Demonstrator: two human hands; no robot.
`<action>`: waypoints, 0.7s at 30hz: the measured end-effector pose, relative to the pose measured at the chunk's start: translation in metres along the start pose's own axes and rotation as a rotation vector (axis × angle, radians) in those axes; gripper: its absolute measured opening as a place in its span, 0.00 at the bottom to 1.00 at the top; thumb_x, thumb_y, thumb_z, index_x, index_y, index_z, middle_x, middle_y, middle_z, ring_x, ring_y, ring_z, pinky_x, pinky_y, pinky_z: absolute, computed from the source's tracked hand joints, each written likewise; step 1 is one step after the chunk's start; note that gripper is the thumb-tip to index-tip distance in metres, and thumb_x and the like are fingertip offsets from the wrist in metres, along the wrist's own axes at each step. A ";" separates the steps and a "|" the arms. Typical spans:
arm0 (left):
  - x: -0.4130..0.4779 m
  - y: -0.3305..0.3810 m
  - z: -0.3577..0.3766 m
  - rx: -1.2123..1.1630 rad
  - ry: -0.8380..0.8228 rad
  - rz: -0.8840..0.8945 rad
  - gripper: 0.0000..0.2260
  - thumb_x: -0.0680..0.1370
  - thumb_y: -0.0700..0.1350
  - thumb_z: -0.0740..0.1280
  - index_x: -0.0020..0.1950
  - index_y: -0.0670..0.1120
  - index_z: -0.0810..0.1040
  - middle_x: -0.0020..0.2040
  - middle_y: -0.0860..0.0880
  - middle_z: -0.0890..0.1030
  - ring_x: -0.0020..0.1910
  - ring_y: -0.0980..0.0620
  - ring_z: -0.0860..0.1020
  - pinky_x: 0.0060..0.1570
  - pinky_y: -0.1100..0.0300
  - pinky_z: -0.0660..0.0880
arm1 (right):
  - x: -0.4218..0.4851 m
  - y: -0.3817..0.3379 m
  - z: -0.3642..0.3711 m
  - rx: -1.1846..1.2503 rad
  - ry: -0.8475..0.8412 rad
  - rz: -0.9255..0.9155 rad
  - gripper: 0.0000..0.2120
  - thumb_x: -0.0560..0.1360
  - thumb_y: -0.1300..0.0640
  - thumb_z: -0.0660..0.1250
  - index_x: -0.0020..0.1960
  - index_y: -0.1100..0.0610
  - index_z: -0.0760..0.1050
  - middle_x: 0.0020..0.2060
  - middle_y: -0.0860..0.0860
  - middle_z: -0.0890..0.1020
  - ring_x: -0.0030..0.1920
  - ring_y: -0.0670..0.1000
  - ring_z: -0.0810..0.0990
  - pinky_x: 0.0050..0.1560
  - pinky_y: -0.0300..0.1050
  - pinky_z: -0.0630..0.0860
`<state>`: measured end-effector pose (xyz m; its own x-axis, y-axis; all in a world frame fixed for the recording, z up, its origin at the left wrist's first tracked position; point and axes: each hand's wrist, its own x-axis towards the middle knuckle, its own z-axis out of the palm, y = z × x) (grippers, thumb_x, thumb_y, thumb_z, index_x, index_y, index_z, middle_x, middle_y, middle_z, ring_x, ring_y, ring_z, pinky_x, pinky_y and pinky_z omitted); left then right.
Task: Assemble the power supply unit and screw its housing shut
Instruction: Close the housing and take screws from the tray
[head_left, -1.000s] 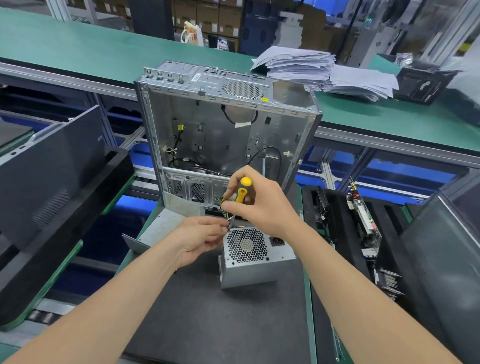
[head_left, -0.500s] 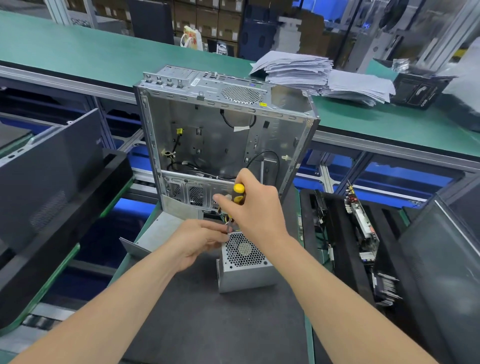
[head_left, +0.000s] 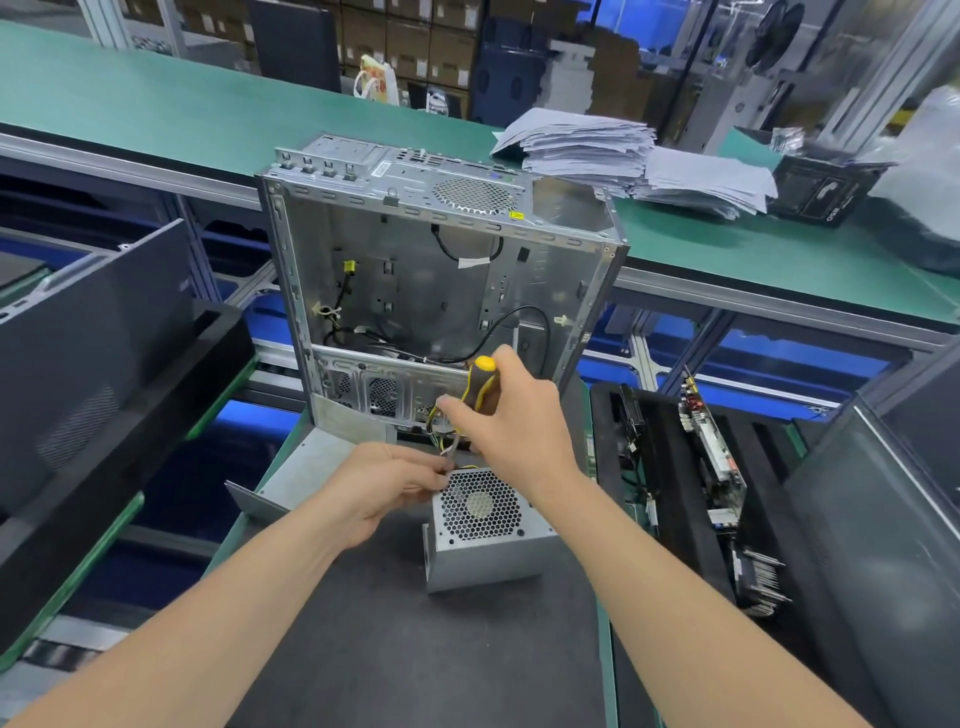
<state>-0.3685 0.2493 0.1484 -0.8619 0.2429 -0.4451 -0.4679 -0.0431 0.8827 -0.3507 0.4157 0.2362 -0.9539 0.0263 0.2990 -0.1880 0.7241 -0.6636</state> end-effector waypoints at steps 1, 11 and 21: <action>0.000 0.000 0.000 0.001 -0.002 0.001 0.11 0.72 0.27 0.74 0.50 0.38 0.88 0.49 0.41 0.88 0.49 0.48 0.87 0.44 0.62 0.82 | -0.002 0.000 0.003 -0.015 0.031 -0.001 0.20 0.75 0.46 0.75 0.45 0.51 0.63 0.30 0.45 0.77 0.33 0.51 0.75 0.35 0.48 0.74; -0.002 0.003 0.000 0.004 0.002 0.007 0.10 0.71 0.26 0.74 0.42 0.40 0.89 0.47 0.42 0.88 0.44 0.51 0.87 0.41 0.64 0.82 | 0.007 -0.002 -0.023 0.145 -0.402 -0.248 0.12 0.80 0.60 0.70 0.55 0.45 0.71 0.45 0.46 0.85 0.36 0.50 0.83 0.45 0.56 0.82; -0.002 0.005 0.004 -0.027 0.051 -0.026 0.10 0.70 0.25 0.73 0.43 0.38 0.88 0.47 0.40 0.88 0.43 0.50 0.87 0.39 0.62 0.82 | -0.007 -0.015 0.006 -0.032 0.031 -0.060 0.18 0.78 0.49 0.74 0.50 0.51 0.64 0.33 0.48 0.77 0.33 0.51 0.79 0.34 0.50 0.79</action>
<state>-0.3684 0.2522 0.1546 -0.8579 0.1949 -0.4754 -0.4948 -0.0642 0.8666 -0.3422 0.4000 0.2396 -0.9335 0.0032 0.3586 -0.2364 0.7464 -0.6221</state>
